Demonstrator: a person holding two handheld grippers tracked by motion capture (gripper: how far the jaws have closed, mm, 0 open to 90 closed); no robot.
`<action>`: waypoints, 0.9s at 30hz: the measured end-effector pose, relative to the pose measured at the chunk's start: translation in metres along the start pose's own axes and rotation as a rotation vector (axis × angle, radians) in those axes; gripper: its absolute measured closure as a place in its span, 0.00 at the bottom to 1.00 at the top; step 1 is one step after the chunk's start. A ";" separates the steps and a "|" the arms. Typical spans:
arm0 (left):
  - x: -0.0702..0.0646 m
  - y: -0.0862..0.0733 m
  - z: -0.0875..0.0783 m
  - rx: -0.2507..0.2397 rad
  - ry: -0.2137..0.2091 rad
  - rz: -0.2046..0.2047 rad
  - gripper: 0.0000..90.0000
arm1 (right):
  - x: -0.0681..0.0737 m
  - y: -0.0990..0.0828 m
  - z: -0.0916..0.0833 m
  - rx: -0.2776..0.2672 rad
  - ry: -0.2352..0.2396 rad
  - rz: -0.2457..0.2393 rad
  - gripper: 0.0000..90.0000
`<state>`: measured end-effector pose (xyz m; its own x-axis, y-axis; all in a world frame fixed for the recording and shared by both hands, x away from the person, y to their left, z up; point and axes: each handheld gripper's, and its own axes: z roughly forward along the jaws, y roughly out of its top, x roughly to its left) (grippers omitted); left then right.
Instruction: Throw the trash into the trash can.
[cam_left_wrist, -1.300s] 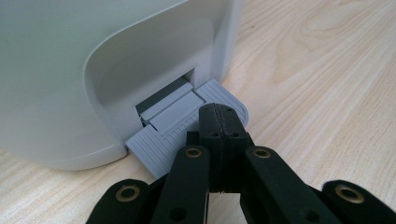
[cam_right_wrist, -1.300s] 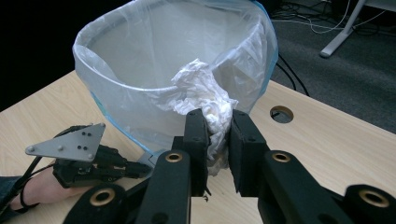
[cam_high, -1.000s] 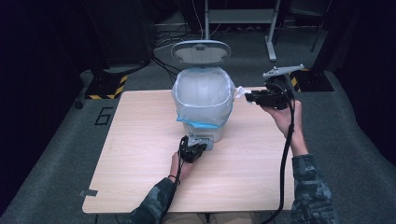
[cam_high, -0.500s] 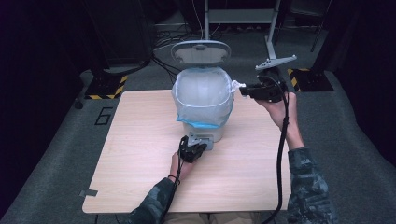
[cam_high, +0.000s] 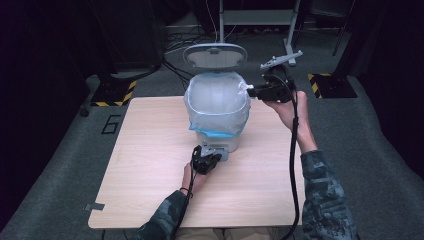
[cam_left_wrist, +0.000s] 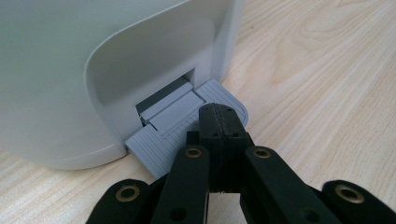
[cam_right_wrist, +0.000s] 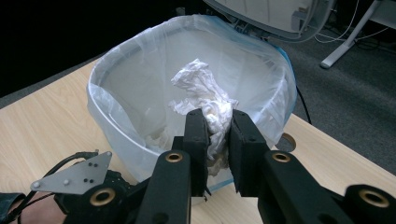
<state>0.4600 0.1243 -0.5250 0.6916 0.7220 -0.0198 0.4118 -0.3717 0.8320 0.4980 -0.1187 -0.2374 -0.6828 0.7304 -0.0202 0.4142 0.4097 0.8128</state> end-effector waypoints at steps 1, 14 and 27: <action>0.000 0.000 0.000 0.000 0.000 0.000 1.00 | 0.001 0.001 0.002 0.005 0.002 -0.001 0.87; 0.000 0.000 0.000 0.000 -0.002 -0.001 1.00 | 0.008 0.016 0.028 0.057 0.003 -0.032 0.88; 0.000 0.000 0.000 0.002 -0.003 0.000 1.00 | 0.017 0.027 0.055 0.109 -0.005 -0.053 0.88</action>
<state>0.4600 0.1246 -0.5248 0.6936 0.7201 -0.0212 0.4128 -0.3731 0.8309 0.5306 -0.0651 -0.2473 -0.7025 0.7088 -0.0641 0.4409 0.5042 0.7425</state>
